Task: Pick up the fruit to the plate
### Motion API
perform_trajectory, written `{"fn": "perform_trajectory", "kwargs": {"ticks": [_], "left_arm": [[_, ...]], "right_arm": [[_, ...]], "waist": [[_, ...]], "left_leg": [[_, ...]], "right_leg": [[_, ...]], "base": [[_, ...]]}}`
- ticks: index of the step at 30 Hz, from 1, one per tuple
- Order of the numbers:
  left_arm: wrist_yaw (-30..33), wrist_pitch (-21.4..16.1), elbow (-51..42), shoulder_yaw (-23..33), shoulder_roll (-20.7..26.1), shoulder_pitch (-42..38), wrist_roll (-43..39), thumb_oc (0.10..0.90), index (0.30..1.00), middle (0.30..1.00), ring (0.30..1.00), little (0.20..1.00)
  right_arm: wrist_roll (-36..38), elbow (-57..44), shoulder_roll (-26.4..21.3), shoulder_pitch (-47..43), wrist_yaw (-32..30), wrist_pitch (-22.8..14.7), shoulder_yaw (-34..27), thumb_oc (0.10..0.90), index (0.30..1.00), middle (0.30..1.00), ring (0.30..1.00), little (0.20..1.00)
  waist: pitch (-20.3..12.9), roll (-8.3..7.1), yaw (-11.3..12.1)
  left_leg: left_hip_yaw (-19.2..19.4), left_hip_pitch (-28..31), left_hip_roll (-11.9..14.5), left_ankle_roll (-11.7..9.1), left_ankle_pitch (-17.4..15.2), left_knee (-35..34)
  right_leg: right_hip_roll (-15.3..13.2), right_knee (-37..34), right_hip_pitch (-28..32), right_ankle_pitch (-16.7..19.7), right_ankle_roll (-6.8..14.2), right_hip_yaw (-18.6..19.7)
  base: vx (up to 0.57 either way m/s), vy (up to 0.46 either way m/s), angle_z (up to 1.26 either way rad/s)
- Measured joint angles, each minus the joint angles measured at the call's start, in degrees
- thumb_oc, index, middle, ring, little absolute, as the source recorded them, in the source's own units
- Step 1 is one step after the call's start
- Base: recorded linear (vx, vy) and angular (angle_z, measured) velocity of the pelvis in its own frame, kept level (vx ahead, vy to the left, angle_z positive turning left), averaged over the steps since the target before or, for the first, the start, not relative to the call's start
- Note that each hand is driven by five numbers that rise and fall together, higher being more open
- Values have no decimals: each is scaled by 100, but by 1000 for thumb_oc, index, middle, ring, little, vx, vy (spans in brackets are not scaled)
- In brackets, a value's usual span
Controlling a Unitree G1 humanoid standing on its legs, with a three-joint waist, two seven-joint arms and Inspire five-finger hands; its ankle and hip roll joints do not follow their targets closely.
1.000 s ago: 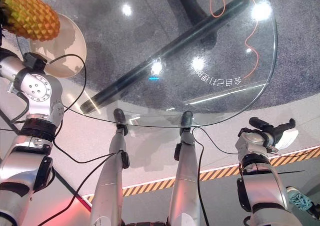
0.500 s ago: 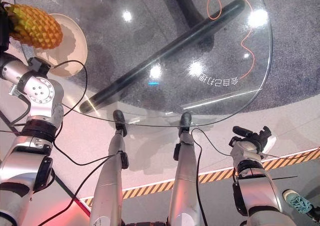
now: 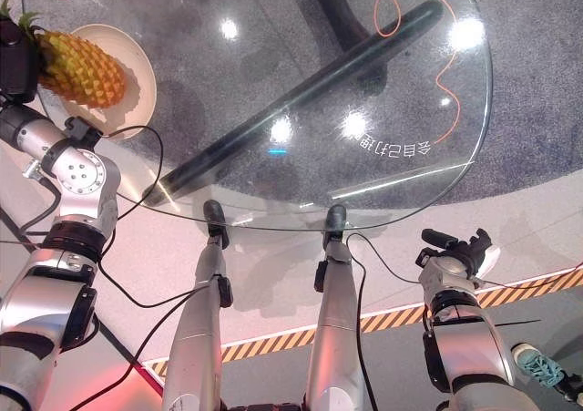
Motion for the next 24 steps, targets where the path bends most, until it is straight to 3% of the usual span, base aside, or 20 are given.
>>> {"fn": "perform_trajectory", "kwargs": {"ticks": [14,24], "left_arm": [[733,10,434,-23,0,-162,627,100,300,300,300,200],[745,10,475,-32,1,-326,748,100,300,300,300,200]], "right_arm": [[-3,0,121,-17,9,-11,35,800,900,900,900,900],[-2,1,126,-21,9,-67,131,800,900,900,900,900]], "waist": [[0,-107,-9],[0,-115,-16]], "left_leg": [[0,-8,9,9,-6,1],[0,-36,16,0,-1,-1]], "right_leg": [[9,-1,-10,0,-1,0],[18,-7,-37,0,0,-1]], "base": [[0,0,0],[0,0,0]]}}
